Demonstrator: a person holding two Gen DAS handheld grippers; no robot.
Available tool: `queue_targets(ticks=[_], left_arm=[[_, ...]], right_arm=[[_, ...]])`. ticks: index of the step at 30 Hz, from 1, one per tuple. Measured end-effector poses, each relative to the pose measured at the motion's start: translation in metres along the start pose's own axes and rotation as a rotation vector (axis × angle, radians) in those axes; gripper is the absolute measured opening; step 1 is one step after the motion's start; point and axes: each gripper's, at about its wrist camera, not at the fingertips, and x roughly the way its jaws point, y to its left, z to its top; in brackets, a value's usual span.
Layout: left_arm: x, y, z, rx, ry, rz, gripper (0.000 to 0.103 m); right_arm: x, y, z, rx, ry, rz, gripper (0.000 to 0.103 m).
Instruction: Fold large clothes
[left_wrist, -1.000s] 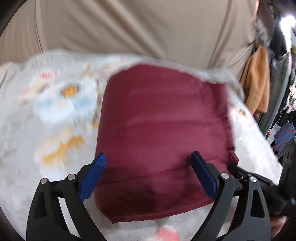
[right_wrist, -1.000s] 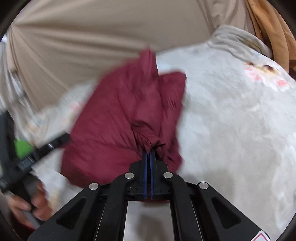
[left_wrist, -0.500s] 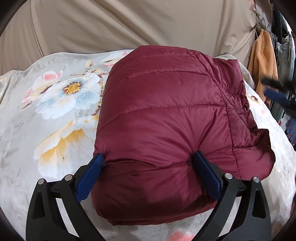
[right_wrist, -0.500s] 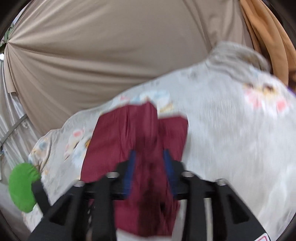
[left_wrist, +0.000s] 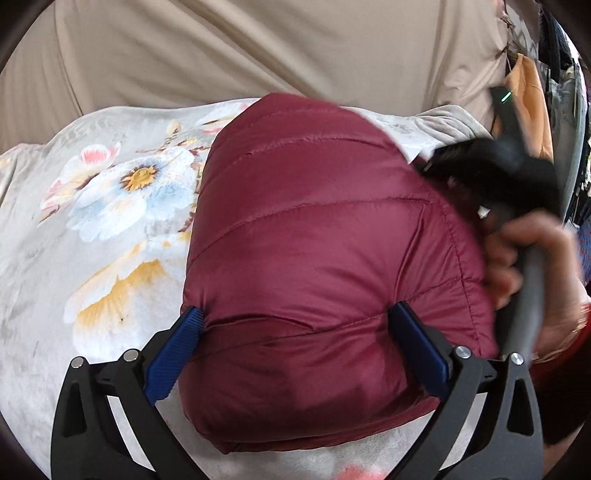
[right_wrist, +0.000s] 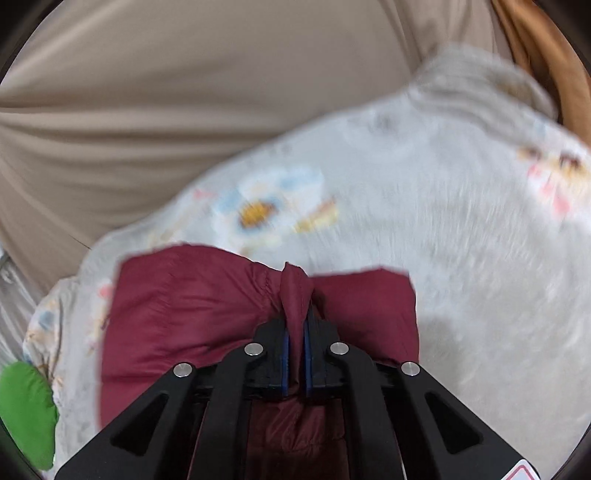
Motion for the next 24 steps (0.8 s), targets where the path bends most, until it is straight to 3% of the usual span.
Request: queue_targets(ticks=[11,13,14,16,18,22,24], left_arm=[[0.005,-0.008,-0.003,0.04,0.001,0.03,0.098],[0.002,-0.005,-0.001,0.03,0.016,0.023,0.098],[-0.003,0.001,0.001,0.01,0.027,0.01,0.098],[-0.015,0.016,0.005,-0.039,0.023,-0.004,0.098],[-0.033,0.031,0.011,-0.068,-0.014,0.01,0.098],[-0.041,0.041,0.016,-0.09,-0.01,0.014,0.098],[-0.031,0.04,0.014,-0.097,0.039,0.001,0.098]], right_arm=[[0.028,-0.013,0.0,0.012,0.093,0.025,0.003],[-0.002,-0.013,0.005,0.032,0.061,0.002,0.008],[-0.019,-0.011,0.005,0.033,0.032,0.016,0.018],[-0.071,-0.001,0.003,-0.031,-0.037,0.046,0.018],[-0.109,0.012,-0.007,-0.125,-0.044,0.033,0.018],[-0.138,0.025,-0.063,-0.235,0.111,0.088,0.018],[-0.122,0.024,-0.101,-0.284,0.198,0.008,0.017]])
